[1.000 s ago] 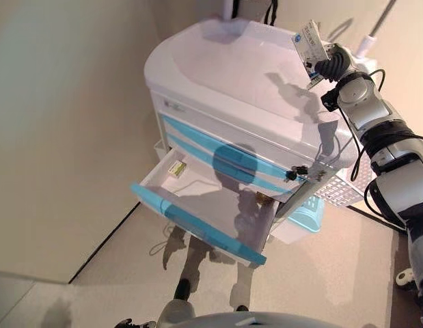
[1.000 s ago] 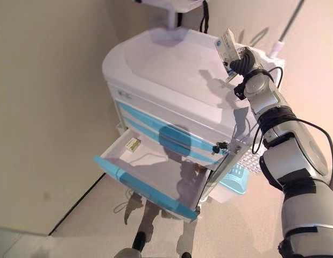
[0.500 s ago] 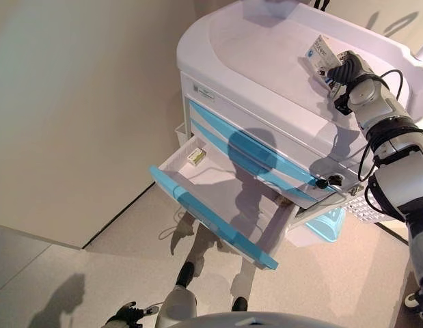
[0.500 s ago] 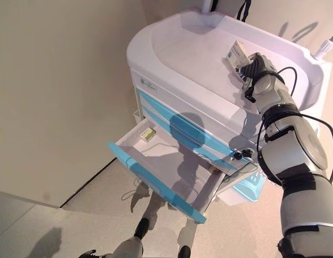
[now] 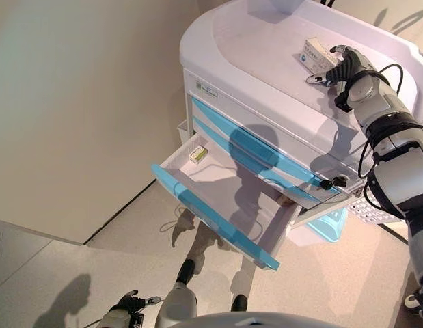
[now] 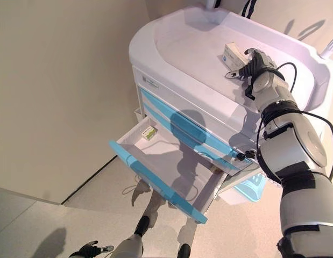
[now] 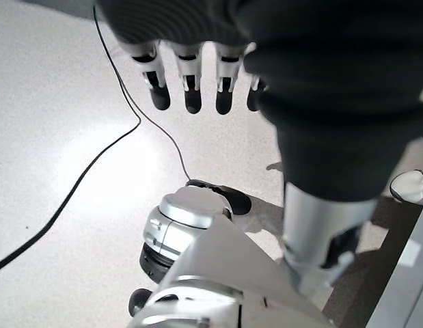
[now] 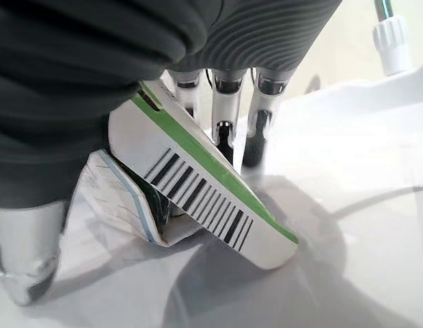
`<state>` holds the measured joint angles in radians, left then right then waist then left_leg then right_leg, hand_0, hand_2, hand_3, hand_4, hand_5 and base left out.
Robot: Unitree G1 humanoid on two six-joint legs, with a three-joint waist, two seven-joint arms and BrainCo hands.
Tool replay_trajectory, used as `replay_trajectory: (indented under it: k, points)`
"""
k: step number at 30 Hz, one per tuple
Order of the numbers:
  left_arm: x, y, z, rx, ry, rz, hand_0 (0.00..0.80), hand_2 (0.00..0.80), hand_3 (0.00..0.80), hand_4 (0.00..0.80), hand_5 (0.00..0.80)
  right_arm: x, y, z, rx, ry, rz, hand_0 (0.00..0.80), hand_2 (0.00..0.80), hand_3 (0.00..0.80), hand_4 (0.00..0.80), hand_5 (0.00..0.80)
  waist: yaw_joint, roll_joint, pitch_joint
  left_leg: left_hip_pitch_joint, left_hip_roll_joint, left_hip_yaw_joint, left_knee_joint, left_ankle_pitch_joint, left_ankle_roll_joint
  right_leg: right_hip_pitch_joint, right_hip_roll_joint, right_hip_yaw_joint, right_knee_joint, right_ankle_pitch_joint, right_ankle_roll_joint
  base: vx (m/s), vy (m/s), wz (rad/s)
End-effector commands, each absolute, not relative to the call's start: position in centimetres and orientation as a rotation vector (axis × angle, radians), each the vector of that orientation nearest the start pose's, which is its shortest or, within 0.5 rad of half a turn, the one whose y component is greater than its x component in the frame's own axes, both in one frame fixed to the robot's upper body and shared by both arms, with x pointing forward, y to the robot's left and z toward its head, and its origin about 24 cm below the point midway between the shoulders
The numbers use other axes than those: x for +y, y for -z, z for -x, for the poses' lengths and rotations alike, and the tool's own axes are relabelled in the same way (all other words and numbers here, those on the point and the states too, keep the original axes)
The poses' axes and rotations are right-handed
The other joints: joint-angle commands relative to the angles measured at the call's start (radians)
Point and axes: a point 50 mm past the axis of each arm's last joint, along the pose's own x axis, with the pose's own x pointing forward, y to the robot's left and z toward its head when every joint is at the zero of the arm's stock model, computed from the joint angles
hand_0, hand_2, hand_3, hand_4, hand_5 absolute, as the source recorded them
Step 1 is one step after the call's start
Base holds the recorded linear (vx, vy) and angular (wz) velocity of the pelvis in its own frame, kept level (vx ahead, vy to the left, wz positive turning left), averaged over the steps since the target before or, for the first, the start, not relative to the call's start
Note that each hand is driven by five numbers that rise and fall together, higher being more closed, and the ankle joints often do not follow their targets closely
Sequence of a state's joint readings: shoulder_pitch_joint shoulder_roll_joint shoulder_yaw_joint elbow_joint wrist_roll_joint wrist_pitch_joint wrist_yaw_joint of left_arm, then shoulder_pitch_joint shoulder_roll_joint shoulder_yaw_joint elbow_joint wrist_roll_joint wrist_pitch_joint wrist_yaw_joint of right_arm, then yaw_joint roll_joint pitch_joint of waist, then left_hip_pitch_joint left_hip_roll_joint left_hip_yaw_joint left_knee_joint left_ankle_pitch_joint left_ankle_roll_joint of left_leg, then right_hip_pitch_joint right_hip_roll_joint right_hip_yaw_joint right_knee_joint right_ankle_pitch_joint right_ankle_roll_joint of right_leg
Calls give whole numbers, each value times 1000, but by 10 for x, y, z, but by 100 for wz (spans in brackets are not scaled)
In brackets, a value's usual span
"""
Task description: Open the drawer and pick up the medicine
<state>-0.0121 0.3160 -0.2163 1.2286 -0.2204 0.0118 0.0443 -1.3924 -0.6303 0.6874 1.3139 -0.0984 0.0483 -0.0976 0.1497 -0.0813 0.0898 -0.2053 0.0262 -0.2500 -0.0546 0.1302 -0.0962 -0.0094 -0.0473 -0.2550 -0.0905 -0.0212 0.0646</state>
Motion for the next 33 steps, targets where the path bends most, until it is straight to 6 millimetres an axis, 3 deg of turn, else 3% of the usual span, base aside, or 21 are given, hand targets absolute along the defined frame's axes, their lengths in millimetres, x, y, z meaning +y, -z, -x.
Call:
replay_trajectory:
  k: [1, 10, 11, 14, 18, 26, 30, 33]
  points:
    - [268, 150, -101, 1204, -213, -260, 0, 0, 0, 0, 0, -240, -287, -420, -55, 303, 1209, 0, 0, 0, 0, 0, -26, -28, 20, 59, -78, 51, 18, -72, 45, -52, -24, 23, 73, 1, 26, 0, 0, 0]
    - [270, 151, -95, 1232, -219, -256, 0, 0, 0, 0, 0, -220, -293, -422, -156, 251, 1140, 0, 0, 0, 0, 0, -50, -28, 0, 90, -70, 81, 18, -86, 50, -34, -23, 47, 72, 1, 26, 8, 5, -9]
    - [270, 153, -89, 1250, -231, -247, 0, 0, 0, 0, 0, -204, -301, -419, -276, 210, 1067, 0, 0, 0, 0, 0, -69, -25, -12, 110, -64, 103, 19, -96, 55, -23, -23, 70, 71, 2, 27, 15, 14, -5]
    - [270, 154, -83, 1267, -236, -245, 0, 0, 0, 0, 0, -198, -307, -412, -370, 195, 1003, 0, 0, 0, 0, 0, -85, -17, -21, 127, -60, 123, 16, -102, 58, -14, -22, 88, 68, 3, 28, 7, 17, -38]
    - [268, 156, -75, 1289, -241, -252, 0, 0, 0, 0, 0, -206, -308, -395, -496, 212, 901, 0, 0, 0, 0, 0, -110, 5, -41, 161, -52, 157, 11, -113, 64, 6, -20, 117, 61, 5, 29, 2, 16, -17]
    - [264, 157, -74, 1287, -228, -257, 0, 0, 0, 0, 0, -225, -294, -376, -556, 241, 710, 0, 0, 0, 0, 0, -135, 29, -61, 197, -45, 205, 5, -118, 65, 24, -12, 155, 48, 14, 30, -29, -2, -26]
    - [261, 158, -75, 1288, -223, -256, 0, 0, 0, 0, 0, -235, -280, -369, -548, 258, 615, 0, 0, 0, 0, 0, -147, 37, -69, 207, -40, 226, 6, -119, 63, 31, -7, 173, 43, 18, 30, -41, -17, -23]
    - [255, 160, -73, 1305, -213, -254, 0, 0, 0, 0, 0, -251, -252, -357, -514, 296, 535, 0, 0, 0, 0, 0, -162, 49, -76, 221, -35, 250, 6, -119, 62, 38, -2, 185, 39, 22, 30, -49, -16, -17]
